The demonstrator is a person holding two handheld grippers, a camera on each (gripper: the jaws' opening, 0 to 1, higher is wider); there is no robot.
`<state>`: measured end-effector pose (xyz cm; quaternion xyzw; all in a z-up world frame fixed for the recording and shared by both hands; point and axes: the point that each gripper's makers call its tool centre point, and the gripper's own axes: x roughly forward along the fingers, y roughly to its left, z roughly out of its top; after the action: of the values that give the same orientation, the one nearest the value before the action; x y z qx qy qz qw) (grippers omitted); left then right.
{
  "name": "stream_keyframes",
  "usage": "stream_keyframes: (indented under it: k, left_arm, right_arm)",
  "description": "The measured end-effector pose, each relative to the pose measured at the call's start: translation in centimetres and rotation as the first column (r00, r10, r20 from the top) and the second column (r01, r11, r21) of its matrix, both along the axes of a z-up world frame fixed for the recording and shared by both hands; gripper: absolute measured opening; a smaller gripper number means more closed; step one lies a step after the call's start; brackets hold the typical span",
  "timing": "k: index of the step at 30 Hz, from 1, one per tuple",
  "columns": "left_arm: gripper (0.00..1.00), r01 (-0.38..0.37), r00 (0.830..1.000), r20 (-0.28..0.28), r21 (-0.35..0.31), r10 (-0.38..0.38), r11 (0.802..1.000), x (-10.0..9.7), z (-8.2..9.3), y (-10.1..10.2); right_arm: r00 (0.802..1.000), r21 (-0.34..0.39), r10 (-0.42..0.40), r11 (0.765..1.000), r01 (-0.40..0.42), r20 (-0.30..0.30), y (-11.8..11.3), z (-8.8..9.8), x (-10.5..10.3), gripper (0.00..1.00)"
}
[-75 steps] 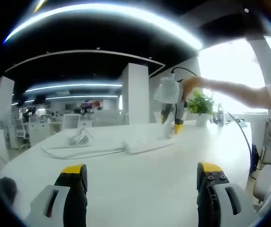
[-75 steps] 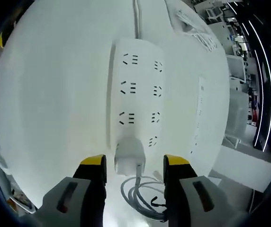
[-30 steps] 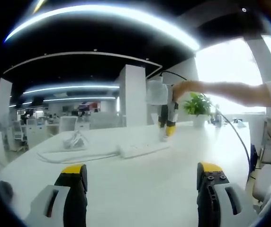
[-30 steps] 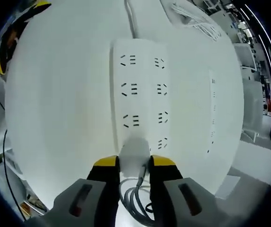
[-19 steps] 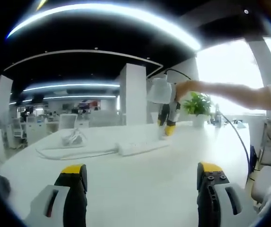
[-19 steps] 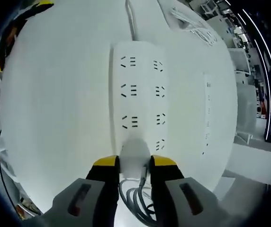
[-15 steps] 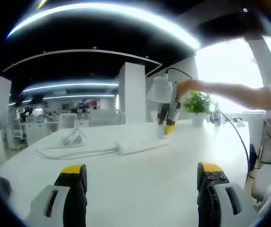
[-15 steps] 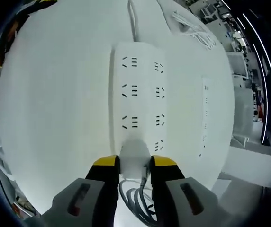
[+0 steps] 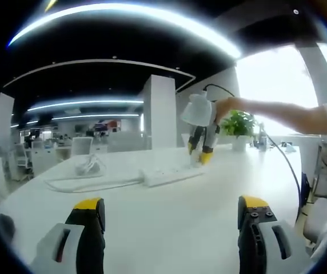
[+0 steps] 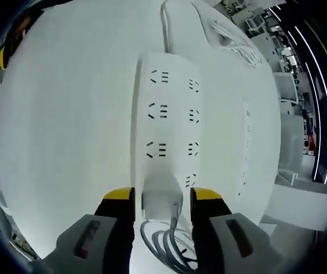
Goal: Straighten the power strip on the desk, plug the charger into it
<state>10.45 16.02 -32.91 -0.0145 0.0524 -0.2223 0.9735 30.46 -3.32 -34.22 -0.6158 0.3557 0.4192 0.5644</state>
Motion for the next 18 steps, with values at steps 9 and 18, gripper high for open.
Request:
stream_keyframes:
  k: [9,18]
  left_arm:
    - [0.99,-0.009,1.000,0.006,0.001,0.009,1.000,-0.41,0.11,0.40]
    - [0.99,-0.004,1.000,0.012,-0.004,0.004,1.000,-0.56,0.38,0.36]
  right_arm:
    - [0.999,0.029,0.047,0.998,-0.048,0.010,0.27,-0.21,-0.20,0.58]
    - [0.997,0.074,0.063,0.995,-0.066,0.041,0.85,0.31,0.03,0.70]
